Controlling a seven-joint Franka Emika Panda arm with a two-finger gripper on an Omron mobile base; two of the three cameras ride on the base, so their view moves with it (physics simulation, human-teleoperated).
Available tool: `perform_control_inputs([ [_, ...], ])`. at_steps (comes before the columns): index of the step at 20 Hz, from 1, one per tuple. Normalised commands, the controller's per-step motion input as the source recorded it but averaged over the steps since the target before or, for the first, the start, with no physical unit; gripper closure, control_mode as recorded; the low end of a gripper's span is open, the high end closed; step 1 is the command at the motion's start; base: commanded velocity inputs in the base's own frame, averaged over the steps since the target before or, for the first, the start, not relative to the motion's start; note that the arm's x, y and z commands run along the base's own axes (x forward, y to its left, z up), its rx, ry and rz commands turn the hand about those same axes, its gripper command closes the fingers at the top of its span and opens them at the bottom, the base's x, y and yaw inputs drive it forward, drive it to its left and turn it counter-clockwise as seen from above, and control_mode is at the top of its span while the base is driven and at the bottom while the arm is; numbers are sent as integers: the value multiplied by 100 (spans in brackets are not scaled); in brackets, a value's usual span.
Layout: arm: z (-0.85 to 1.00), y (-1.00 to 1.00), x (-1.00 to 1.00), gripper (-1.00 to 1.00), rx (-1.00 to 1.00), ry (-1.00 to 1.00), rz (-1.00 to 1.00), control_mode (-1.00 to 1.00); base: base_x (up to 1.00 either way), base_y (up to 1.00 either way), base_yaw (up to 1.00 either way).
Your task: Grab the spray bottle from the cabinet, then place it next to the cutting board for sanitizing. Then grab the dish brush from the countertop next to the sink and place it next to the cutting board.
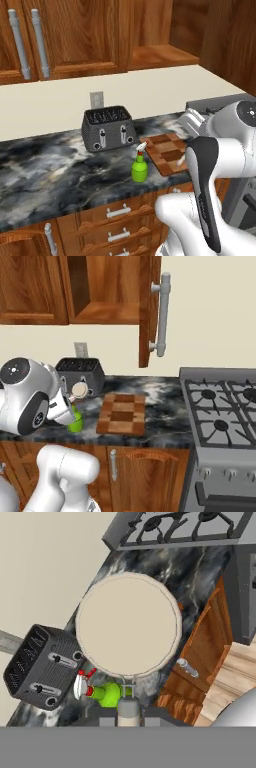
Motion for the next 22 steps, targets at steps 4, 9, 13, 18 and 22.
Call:
perform_control_inputs([
  [4,0,0,0,100,0,0,0,100,51,-12,-13],
  [9,0,0,0,100,0,0,0,100,56,0,-19],
  [13,0,0,0,100,0,0,0,100,17,-1,-23],
  [18,0,0,0,100,0,0,0,100,24,0,-34],
  [22,-9,0,17,100,0,0,-5,-100,20,0,-6],
])
